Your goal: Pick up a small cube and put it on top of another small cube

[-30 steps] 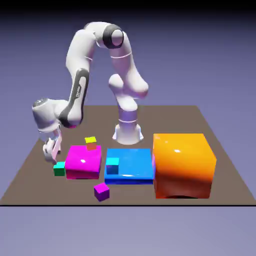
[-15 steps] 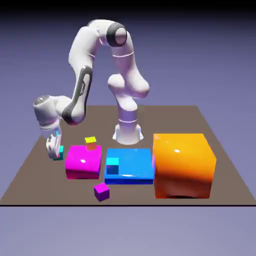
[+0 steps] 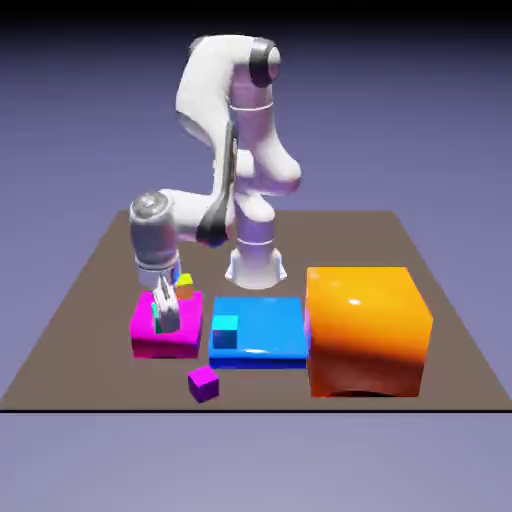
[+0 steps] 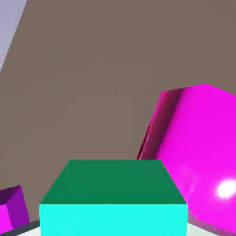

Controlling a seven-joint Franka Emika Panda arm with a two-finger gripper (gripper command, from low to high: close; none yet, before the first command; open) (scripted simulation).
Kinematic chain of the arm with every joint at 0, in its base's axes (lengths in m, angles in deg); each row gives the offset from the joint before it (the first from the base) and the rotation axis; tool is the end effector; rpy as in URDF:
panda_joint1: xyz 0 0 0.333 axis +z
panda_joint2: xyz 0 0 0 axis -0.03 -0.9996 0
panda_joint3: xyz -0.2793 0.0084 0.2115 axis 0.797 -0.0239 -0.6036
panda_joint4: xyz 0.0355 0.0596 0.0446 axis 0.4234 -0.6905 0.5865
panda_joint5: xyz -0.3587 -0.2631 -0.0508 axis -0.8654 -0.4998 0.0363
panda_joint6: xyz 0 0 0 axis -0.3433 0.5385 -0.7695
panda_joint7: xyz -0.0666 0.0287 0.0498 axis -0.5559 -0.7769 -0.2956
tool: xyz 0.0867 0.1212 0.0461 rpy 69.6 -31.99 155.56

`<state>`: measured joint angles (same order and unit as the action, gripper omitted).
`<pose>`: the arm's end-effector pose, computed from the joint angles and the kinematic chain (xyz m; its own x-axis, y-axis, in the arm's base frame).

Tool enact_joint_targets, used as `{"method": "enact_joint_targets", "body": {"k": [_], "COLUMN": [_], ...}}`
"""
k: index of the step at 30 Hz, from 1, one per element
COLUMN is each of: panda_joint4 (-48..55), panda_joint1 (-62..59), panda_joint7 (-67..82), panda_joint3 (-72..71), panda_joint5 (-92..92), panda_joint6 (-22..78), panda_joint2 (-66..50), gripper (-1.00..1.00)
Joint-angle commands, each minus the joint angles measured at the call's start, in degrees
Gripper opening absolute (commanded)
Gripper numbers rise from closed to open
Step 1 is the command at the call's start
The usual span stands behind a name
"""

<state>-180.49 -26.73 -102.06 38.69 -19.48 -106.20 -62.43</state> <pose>0.4984 -0.1806 0.1899 -0.4242 -0.9044 0.0469 -0.8963 0.4267 0.1211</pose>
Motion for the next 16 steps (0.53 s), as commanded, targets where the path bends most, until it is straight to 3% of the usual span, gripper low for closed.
{"method": "enact_joint_targets", "body": {"k": [1,6,13,14,16], "panda_joint4": [0.5,3.01,2.88,2.88,2.94], "panda_joint1": [-1.29,-7.8,-5.16,-5.16,-5.84], "panda_joint7": [-0.68,-3.76,-6.4,-6.4,-5.84], "panda_joint3": [-2.07,-12.45,-10.02,-10.02,-10.7], "panda_joint5": [1.04,6.71,3.18,3.18,4.05], "panda_joint6": [-0.6,-3.87,-13.25,-13.25,-11.17], "panda_joint2": [-0.71,-4.27,-13.63,-13.63,-11.56], "gripper": [-1.0,-1.0,-1.0,1.0,1.0]}}
